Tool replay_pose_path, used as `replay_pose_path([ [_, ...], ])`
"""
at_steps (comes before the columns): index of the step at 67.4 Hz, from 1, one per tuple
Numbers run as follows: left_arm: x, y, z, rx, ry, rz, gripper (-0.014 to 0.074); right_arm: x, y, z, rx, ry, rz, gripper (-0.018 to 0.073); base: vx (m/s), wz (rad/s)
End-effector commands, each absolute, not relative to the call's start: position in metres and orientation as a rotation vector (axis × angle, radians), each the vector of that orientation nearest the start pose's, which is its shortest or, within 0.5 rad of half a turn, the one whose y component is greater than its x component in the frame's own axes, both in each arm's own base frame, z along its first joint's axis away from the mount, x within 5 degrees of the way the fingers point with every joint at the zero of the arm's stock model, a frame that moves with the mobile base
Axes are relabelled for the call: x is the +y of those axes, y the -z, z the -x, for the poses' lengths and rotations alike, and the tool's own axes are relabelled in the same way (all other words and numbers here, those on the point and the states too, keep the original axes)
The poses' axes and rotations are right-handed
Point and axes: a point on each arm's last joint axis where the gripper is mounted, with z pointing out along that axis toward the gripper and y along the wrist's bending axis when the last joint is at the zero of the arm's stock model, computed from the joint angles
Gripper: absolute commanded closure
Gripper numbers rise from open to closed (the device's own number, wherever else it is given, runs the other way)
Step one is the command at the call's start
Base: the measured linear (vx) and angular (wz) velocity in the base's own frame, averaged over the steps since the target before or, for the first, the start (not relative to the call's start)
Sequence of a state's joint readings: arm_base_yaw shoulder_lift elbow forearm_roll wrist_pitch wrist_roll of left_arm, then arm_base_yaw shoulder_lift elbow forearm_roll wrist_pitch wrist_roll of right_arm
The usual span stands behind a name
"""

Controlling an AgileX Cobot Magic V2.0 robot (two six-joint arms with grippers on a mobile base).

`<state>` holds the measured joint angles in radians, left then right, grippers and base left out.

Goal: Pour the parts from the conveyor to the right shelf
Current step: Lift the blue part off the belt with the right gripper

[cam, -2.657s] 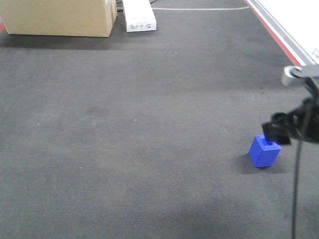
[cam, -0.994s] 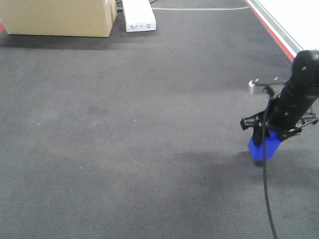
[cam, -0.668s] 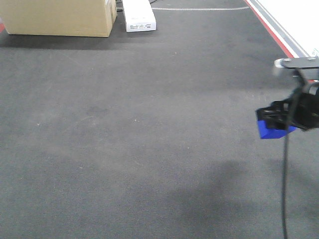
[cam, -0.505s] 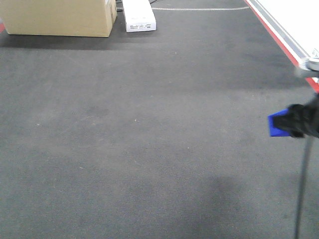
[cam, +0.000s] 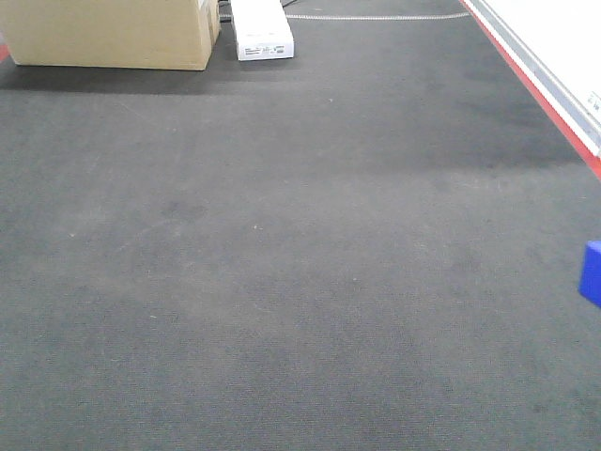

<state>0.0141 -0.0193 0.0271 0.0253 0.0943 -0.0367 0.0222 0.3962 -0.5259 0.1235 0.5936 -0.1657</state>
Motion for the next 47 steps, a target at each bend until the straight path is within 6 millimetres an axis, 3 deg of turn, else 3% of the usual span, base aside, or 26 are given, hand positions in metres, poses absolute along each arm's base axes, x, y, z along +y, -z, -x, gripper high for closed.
replay_pose_path([
  [1,0.001,-0.212,-0.054,1.482,0.010,0.028,0.0603,0.007,-0.314,-0.065,1.778,-0.012,0.143,0.0512,0.00,0.00],
  [11,0.001,-0.212,-0.054,1.482,0.010,0.028,0.0603,0.008,-0.298,-0.044,1.640,-0.018,0.144,0.0512,0.00,0.00],
  [22,0.001,-0.212,-0.054,1.482,0.010,0.028,0.0603,0.007,-0.295,-0.031,1.493,-0.011,0.119,0.0512,0.00,0.00],
  [47,0.001,-0.212,-0.054,1.482,0.010,0.028,0.0603,0.009,-0.286,-0.030,1.588,-0.033,0.137,0.0512,0.00,0.00],
])
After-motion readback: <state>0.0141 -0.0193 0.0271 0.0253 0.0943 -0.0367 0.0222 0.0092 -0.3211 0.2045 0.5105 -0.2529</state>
